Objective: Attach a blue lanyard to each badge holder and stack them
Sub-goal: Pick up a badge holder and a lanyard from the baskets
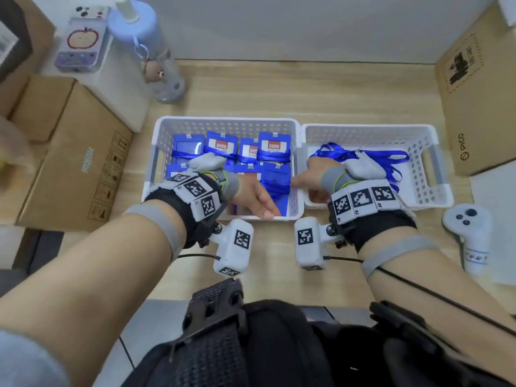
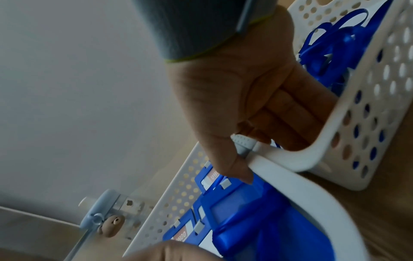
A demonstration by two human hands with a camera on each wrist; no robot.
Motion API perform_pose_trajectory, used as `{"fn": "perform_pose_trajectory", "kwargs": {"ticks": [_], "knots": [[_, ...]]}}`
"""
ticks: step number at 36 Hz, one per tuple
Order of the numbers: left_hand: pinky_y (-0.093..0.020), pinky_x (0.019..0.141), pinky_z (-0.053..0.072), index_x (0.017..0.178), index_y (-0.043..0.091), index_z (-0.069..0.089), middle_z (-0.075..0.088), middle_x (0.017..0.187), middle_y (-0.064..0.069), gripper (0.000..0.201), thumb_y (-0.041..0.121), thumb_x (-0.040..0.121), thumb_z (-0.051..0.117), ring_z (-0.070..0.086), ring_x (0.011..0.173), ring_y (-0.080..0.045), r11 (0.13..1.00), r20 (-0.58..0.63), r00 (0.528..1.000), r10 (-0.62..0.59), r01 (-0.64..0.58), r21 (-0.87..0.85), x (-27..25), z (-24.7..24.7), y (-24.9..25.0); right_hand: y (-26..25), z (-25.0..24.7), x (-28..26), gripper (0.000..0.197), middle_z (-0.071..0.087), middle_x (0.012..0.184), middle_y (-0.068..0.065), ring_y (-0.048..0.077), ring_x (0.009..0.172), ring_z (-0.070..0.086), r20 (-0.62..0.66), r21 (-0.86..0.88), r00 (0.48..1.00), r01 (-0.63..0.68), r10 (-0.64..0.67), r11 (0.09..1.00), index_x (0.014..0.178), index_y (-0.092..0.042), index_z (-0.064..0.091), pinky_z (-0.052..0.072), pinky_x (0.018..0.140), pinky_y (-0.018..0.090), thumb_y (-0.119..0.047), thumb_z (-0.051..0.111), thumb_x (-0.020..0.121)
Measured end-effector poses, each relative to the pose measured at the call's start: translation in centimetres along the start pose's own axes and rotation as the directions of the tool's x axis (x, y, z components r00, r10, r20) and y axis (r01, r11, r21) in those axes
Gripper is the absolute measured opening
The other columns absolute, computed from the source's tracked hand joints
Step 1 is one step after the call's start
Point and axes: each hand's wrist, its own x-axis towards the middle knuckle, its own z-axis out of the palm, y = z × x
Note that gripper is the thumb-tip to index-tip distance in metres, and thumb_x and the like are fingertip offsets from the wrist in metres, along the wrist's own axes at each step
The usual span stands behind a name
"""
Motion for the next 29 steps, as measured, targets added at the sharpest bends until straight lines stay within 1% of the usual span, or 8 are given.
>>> {"fn": "perform_pose_trajectory", "kwargs": {"ticks": [2,5,9,11,18,22,25,29], "knots": [[-0.011,0.062,0.051,0.115,0.028,0.065,0.061,0.105,0.011,0.031,0.025,0.084,0.067,0.050,0.103,-0.005,1.000,0.047,0.999,-0.004,0.005,-0.007,-0.2,1.0,-0.4,0.0,0.9,-0.9,0.026,0.059,0.062,0.003,0.022,0.061,0.059,0.029,0.006,1.000,-0.009,0.009,1.000,0.070,-0.013,0.046,0.052,0.064,0.032,-0.033,0.057,0.082],[-0.038,0.078,0.057,0.106,0.034,0.068,0.064,0.106,0.009,0.028,0.024,0.081,0.071,0.054,0.115,-0.015,0.999,0.132,0.991,-0.034,0.036,-0.015,-0.4,2.3,-0.9,0.1,2.2,-2.0,0.023,0.063,0.059,0.004,0.022,0.060,0.062,0.088,0.024,0.996,-0.034,0.031,0.999,0.074,-0.011,0.052,0.054,0.073,0.035,-0.032,0.056,0.080],[-0.033,0.068,0.058,0.099,0.035,0.070,0.065,0.109,0.005,0.024,0.022,0.079,0.073,0.055,0.119,-0.023,0.998,0.175,0.983,-0.060,0.060,0.002,-0.9,3.4,-1.2,0.4,3.9,-3.1,0.025,0.066,0.062,0.008,0.022,0.056,0.061,0.157,0.059,0.986,-0.060,0.050,0.996,0.081,-0.006,0.056,0.049,0.063,0.027,-0.031,0.053,0.080],[-0.036,0.071,0.058,0.094,0.037,0.071,0.065,0.113,0.002,0.022,0.023,0.077,0.074,0.056,0.118,-0.027,0.997,0.193,0.979,-0.072,0.070,0.017,-1.1,3.9,-1.4,0.6,4.7,-3.5,0.025,0.066,0.064,0.012,0.023,0.056,0.060,0.178,0.095,0.982,-0.078,0.060,0.992,0.080,-0.005,0.055,0.047,0.059,0.026,-0.029,0.052,0.081],[-0.042,0.082,0.057,0.104,0.031,0.070,0.064,0.111,0.000,0.027,0.023,0.078,0.073,0.058,0.114,-0.031,0.996,0.182,0.979,-0.090,0.089,0.014,-2.2,4.9,-1.7,0.8,6.1,-4.2,0.024,0.067,0.068,0.016,0.027,0.061,0.061,0.169,0.159,0.983,-0.097,0.070,0.983,0.075,-0.005,0.055,0.051,0.068,0.034,-0.028,0.054,0.080],[-0.032,0.077,0.055,0.095,0.025,0.072,0.067,0.114,-0.003,0.014,0.021,0.082,0.070,0.058,0.113,-0.023,0.994,0.035,0.997,-0.067,0.069,-0.090,-2.5,4.5,-1.7,1.1,5.6,-4.1,0.032,0.067,0.065,0.017,0.027,0.052,0.060,0.176,0.203,0.982,-0.109,0.073,0.973,0.081,-0.004,0.053,0.051,0.058,0.031,-0.034,0.061,0.082],[-0.031,0.078,0.053,0.080,0.020,0.067,0.068,0.092,0.001,0.010,0.013,0.087,0.062,0.059,0.095,-0.012,0.953,-0.144,0.989,-0.035,-0.010,-0.303,-2.9,3.9,-1.8,1.2,4.5,-4.3,0.033,0.064,0.060,0.013,0.025,0.048,0.058,0.114,0.270,0.992,-0.074,0.044,0.960,0.080,-0.005,0.050,0.050,0.050,0.027,-0.036,0.061,0.085],[-0.035,0.081,0.052,0.071,0.020,0.056,0.061,0.074,0.001,0.017,0.018,0.082,0.069,0.058,0.075,-0.013,0.840,-0.347,0.936,-0.065,-0.136,-0.525,-2.7,4.0,-2.2,1.4,3.3,-3.9,0.027,0.058,0.058,0.010,0.021,0.046,0.054,-0.044,0.432,0.999,0.038,-0.021,0.901,0.069,-0.010,0.045,0.045,0.050,0.025,-0.024,0.055,0.089]]}}
